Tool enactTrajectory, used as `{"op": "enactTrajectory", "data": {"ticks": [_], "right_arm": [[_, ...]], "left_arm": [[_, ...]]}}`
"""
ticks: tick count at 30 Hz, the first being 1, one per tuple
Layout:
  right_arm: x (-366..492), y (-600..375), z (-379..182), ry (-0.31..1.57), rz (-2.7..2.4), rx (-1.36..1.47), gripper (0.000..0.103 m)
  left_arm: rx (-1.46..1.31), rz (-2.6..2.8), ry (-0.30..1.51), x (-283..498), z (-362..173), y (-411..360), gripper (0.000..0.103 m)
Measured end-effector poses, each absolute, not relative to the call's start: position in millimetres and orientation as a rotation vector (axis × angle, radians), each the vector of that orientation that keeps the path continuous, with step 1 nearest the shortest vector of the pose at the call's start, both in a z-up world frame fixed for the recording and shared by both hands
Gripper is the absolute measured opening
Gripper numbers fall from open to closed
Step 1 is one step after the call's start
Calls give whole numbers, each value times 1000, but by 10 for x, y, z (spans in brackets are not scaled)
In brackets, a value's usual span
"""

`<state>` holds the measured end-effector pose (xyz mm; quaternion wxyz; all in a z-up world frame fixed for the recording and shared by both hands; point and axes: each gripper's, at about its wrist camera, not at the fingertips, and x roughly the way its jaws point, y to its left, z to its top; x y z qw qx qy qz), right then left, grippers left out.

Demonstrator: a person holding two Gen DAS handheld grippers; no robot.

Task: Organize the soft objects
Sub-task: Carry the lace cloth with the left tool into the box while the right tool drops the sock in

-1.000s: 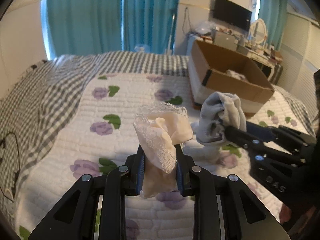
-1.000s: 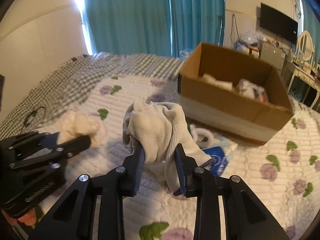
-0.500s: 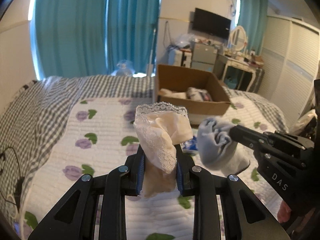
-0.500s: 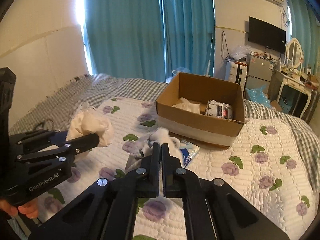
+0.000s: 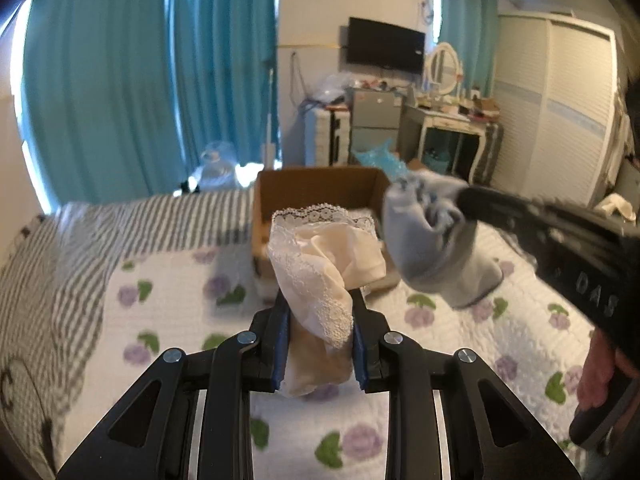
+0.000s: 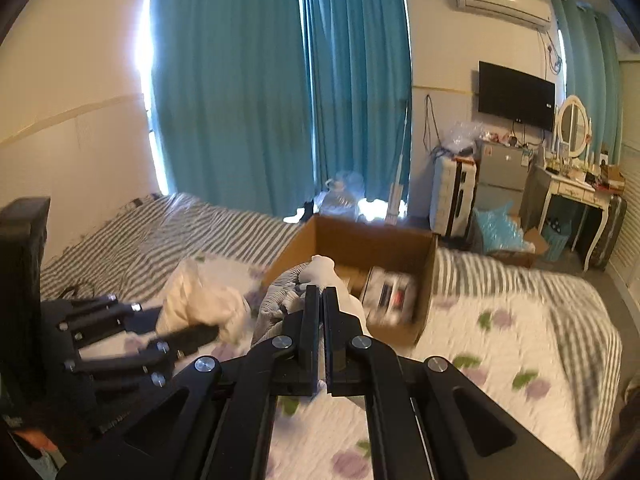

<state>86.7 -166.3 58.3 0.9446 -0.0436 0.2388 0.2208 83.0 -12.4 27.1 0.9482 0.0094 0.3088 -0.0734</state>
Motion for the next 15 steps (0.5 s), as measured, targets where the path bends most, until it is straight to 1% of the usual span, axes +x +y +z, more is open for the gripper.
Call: {"op": "enactTrajectory", "data": {"ticks": [7,13,15], "right_arm": [[1697,-1615,845,468,429,-78,1],[2531,-1504,636,515,453,-42,1],[2739,-1483,509,537,453,-34,1]], "left_arm": [[22,-162,620,1625,409,-207,25],[16,-164,649,2320,219,-183,25],[22,-172,656,2511,97,-183,27]]}}
